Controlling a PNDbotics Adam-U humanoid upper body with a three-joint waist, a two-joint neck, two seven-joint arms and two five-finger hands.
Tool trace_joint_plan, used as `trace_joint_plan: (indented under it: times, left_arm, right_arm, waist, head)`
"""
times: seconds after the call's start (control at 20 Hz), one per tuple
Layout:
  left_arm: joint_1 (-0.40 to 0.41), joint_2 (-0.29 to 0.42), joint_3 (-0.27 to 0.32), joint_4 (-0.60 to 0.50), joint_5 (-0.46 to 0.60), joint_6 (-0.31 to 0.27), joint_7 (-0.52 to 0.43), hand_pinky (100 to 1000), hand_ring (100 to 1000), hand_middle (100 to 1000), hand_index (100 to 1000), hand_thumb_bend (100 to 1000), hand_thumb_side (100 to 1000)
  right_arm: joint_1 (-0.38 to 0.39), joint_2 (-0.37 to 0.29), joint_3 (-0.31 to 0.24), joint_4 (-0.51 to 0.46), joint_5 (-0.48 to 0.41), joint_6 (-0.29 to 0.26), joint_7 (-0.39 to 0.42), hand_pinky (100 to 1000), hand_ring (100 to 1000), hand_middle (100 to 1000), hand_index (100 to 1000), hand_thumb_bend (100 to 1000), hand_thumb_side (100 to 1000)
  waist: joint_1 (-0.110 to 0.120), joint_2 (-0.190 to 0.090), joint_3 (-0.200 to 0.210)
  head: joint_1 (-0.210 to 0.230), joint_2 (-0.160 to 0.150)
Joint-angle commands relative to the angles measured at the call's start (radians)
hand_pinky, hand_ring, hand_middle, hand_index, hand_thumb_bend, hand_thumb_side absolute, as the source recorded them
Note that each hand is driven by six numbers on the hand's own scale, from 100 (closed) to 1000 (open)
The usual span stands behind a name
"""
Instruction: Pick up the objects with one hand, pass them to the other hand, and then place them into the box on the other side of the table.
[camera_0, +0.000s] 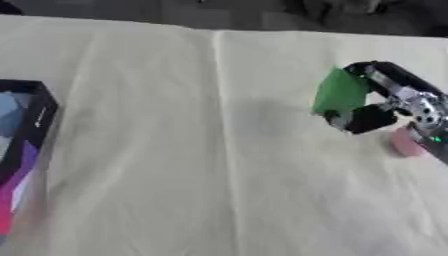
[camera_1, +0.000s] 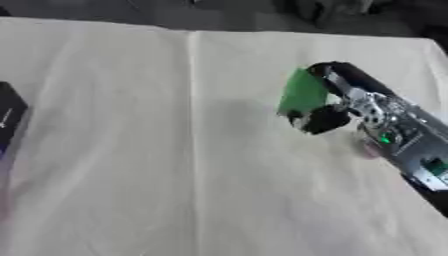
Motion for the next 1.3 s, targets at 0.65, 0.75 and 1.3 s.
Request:
trace_joint_plan:
  times: [0.65, 0.75, 1.3]
  left_arm:
    - [0.033, -0.031, -0.066, 0.09, -0.051, 0.205, -0.166, 932, 1000, 637, 806, 100, 775]
    - [0.008, -0.053, -0.082, 0.105, -0.056, 0.235, -0.196, 933, 1000, 654, 816, 100, 793]
    - [-0.067, -0.157, -0.151, 0.091, -0.106, 0.368, -0.363, 934, 1000, 673, 832, 130, 843]
  right_arm:
    - [-0.232, 0.068, -0.048, -0.02, 0.027, -0.222, -0.138, 837, 708, 542, 543, 100, 100]
    - [-0.281, 0.112, -0.025, -0.02, 0.057, -0.253, -0.168, 845, 713, 540, 543, 100, 100]
    - [-0.355, 0.246, 0.151, -0.02, 0.228, -0.424, -0.266, 881, 733, 535, 546, 106, 100]
  waist:
    - [0.03, -0.087, -0.063]
    - [0.034, -0.09, -0.071]
    - [0.033, -0.088, -0.084]
  head:
    - [0.089, 0.029]
    - [0.099, 0.029]
    - [0.144, 0.021]
